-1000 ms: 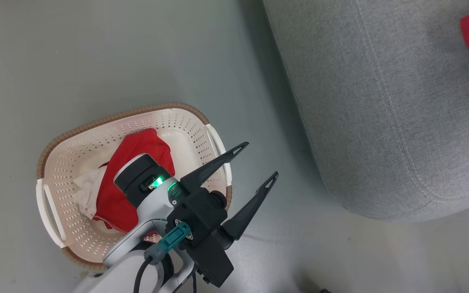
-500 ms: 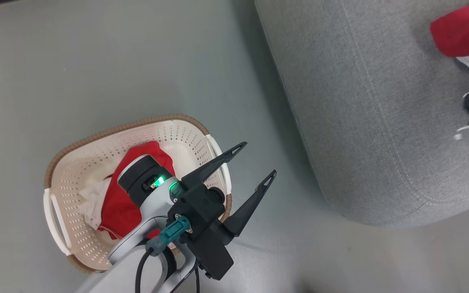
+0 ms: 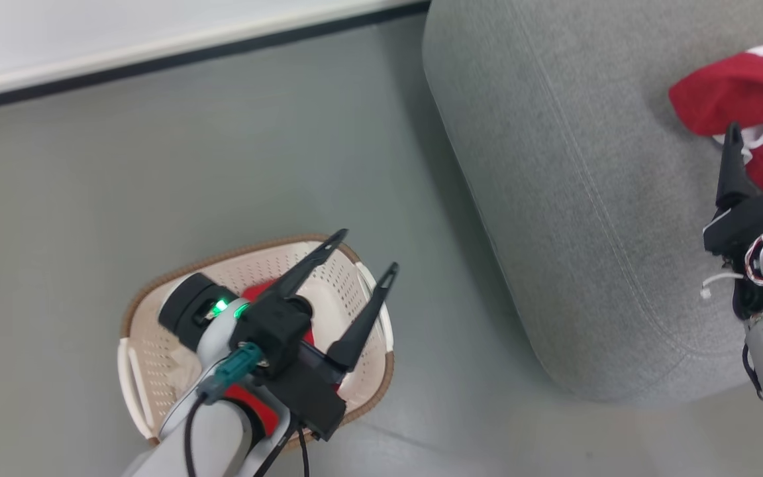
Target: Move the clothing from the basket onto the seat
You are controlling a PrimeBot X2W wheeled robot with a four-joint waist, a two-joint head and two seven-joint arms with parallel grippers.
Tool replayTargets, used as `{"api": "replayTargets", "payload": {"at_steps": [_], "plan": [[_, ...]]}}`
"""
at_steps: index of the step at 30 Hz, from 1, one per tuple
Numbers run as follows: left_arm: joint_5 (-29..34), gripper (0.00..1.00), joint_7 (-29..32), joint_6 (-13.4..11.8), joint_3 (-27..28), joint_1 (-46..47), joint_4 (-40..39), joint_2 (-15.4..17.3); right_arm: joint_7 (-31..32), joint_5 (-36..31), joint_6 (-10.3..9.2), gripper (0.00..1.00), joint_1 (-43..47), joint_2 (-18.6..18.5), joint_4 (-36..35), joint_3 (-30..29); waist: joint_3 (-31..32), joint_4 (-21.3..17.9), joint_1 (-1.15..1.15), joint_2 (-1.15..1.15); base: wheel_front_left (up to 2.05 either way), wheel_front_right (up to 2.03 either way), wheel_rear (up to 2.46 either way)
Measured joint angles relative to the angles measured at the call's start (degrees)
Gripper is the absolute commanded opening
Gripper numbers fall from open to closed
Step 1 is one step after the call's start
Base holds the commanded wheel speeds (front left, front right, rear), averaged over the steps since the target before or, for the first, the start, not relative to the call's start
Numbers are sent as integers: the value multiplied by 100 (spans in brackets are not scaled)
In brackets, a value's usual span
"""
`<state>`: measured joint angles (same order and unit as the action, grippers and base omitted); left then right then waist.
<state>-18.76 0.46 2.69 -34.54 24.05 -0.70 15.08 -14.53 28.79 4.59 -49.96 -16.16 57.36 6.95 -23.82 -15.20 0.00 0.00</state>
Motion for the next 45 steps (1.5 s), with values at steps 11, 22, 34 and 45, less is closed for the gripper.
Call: {"api": "replayTargets", "payload": {"at_steps": [11,22,34,45], "plan": [[-349,100,-439,-479,617,-480,360,-70,0,-344,46,100,821,125,-808,194,722,384,-1,0,0,0,0],[-634,100,-671,-750,1059,-1008,555,-64,0,-542,3,100,1899,343,-1689,343,1354,788,-1,-1,0,0,0],[-823,100,-823,-880,1447,-1737,802,-83,0,-786,-164,100,3083,511,-2588,533,2088,1168,-1,-1,0,0,0],[-890,100,-887,-975,1860,-2403,728,-111,0,-1028,-365,100,3920,510,-3401,721,2591,1455,0,-1,0,0,0]]}}
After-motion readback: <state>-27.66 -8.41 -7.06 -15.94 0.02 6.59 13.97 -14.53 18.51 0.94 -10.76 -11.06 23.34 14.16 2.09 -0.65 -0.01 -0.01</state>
